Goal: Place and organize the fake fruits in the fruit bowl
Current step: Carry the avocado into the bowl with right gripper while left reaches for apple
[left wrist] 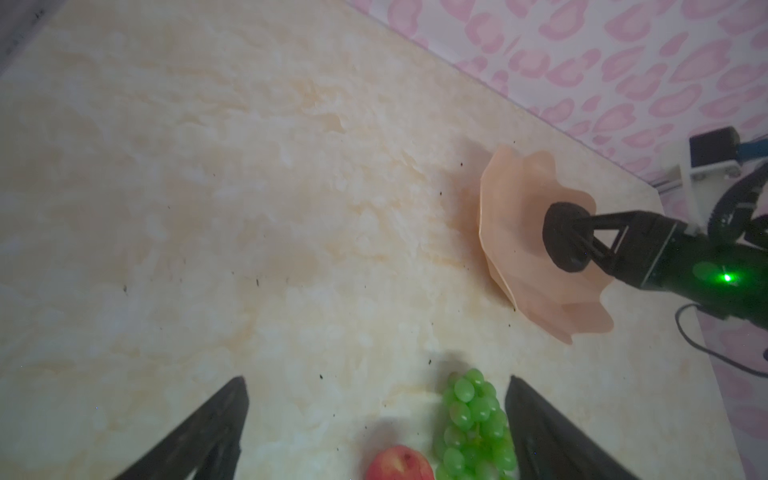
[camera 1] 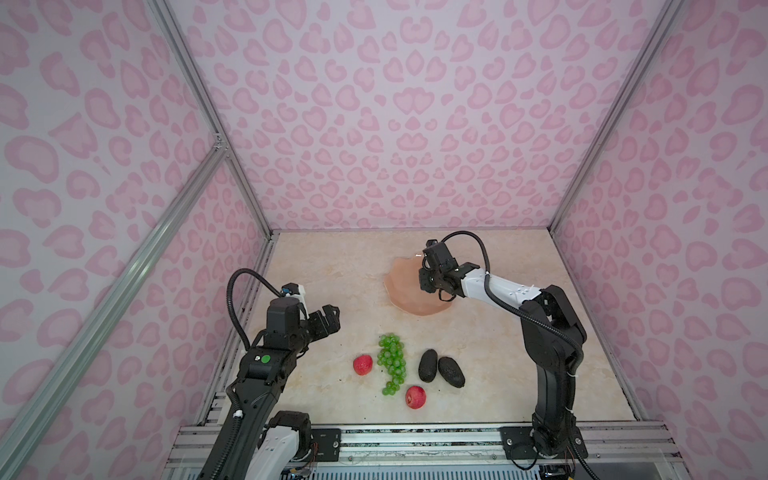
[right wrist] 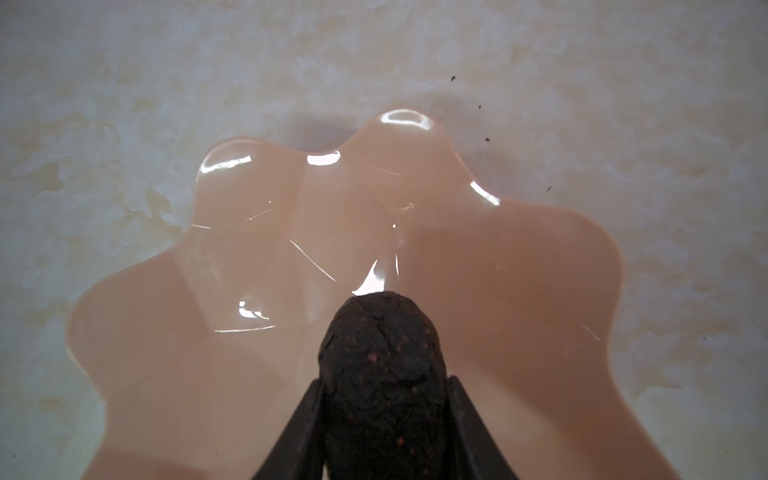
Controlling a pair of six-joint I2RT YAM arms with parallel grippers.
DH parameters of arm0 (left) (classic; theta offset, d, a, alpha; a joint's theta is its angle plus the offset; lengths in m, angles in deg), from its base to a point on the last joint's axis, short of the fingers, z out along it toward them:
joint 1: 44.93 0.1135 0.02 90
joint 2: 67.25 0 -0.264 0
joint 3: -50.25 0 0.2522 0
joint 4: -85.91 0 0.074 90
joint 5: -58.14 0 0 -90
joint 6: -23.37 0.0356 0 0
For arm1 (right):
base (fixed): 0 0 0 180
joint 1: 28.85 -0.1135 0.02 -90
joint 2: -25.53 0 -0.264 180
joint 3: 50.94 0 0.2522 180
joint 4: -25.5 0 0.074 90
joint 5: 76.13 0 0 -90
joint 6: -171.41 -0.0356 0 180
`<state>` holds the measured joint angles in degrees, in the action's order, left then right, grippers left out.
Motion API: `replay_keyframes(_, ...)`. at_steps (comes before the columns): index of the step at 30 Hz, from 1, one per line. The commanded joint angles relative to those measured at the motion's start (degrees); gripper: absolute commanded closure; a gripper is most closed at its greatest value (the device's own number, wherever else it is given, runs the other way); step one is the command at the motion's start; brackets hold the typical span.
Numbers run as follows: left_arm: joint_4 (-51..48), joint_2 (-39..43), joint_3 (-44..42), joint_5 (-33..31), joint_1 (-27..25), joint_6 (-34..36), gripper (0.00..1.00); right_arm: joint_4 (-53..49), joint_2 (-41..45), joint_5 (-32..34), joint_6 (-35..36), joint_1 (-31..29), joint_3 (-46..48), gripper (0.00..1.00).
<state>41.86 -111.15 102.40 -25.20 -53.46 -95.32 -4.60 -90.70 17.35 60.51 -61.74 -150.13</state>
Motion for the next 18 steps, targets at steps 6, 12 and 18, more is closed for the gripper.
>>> replay_keyframes(6, -5.6, -1.4, -4.3, -2.2, -10.4, -10.2, 0.04, 1.2, -6.4, -2.3, -0.2, -0.2, -2.7, 0.62)
replay_keyframes(12, -3.6, -4.9, -7.0, -3.7, -16.5, -13.1, 0.04, 0.0, -8.1, -3.4, 0.0, -0.2, -5.6, 0.44)
replay_keyframes(18, -0.2, -10.6, -7.6, -4.0, -20.2, -13.3, 0.04, -0.4, -2.7, -3.5, 0.6, 0.5, -6.2, 0.26)
